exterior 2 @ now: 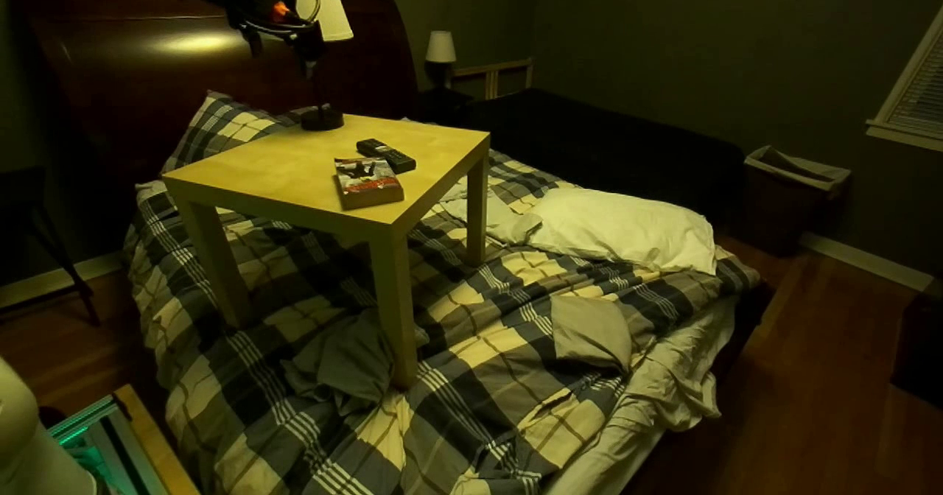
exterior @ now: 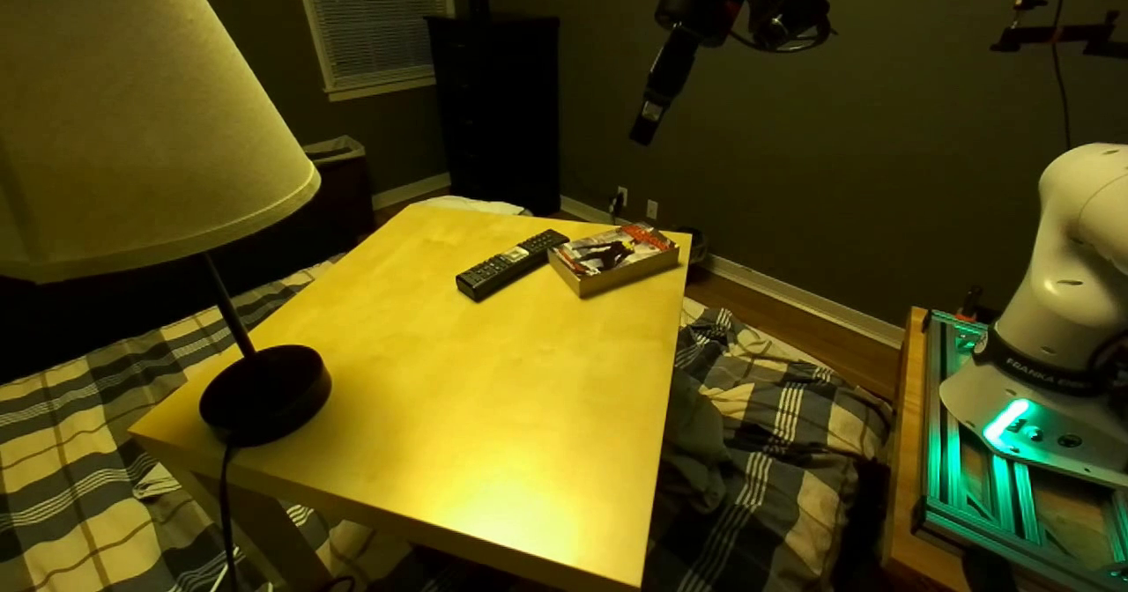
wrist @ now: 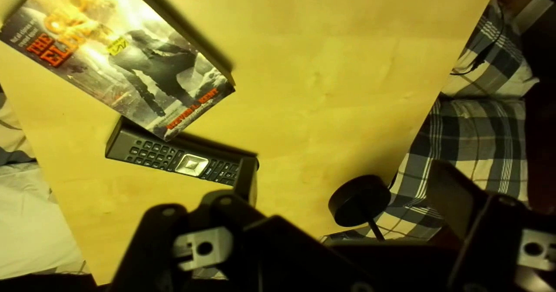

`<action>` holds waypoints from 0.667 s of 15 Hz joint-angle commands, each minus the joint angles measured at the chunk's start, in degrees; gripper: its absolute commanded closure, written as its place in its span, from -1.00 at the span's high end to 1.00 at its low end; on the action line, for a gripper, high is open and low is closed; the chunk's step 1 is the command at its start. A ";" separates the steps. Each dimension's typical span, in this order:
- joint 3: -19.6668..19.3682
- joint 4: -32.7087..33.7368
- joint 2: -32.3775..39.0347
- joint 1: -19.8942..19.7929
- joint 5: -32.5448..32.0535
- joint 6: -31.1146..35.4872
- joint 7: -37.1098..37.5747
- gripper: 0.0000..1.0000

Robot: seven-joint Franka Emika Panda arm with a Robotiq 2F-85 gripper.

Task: Press a button on the remote

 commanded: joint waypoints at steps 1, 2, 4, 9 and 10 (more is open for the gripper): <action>0.88 0.03 -0.12 -0.95 0.38 -0.21 -0.24 1.00; 0.86 -0.02 -0.15 -0.95 0.45 -0.21 -0.30 1.00; 0.85 -0.06 -0.14 -0.94 0.57 -0.21 -0.41 1.00; 0.83 -0.08 -0.15 -0.93 0.71 -0.21 -0.63 1.00; 0.83 -0.08 -0.14 -0.93 0.74 -0.21 -0.66 1.00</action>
